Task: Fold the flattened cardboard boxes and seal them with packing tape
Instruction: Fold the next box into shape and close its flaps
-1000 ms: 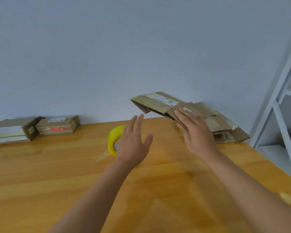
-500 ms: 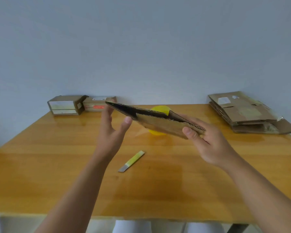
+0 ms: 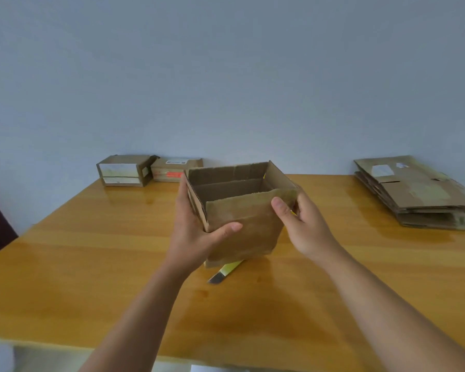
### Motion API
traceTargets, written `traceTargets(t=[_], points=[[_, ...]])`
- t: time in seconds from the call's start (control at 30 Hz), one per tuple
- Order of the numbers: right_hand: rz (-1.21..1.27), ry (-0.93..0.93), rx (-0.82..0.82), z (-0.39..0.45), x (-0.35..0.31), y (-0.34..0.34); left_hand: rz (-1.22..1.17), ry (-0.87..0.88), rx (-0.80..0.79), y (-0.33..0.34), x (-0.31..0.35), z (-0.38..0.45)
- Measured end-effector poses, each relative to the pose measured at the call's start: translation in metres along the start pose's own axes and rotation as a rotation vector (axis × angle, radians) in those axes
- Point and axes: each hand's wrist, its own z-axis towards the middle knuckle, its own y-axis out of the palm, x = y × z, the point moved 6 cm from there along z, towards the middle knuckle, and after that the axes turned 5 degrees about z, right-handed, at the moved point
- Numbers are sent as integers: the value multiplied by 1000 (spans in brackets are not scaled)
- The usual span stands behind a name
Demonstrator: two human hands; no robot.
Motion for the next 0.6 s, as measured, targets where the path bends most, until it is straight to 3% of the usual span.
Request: traceTargets(t=[0.17,0.3,0.37,0.5,0.6], points=[[-76,51,79,7,18,4,-21,-30,107,-11,-4,-1],[-338,-26,156,-6,34,3,-11,-74,229,-29,-23,-1],[-459,-34,9,-12,45,14,15,-109,278,-36,-33,-2],[-696,41,-513,-27,74,61,94,-142,340,-41,-41,-6],[-835,62,-670,-32,83,79,122,-148,341,-41,-43,-8]])
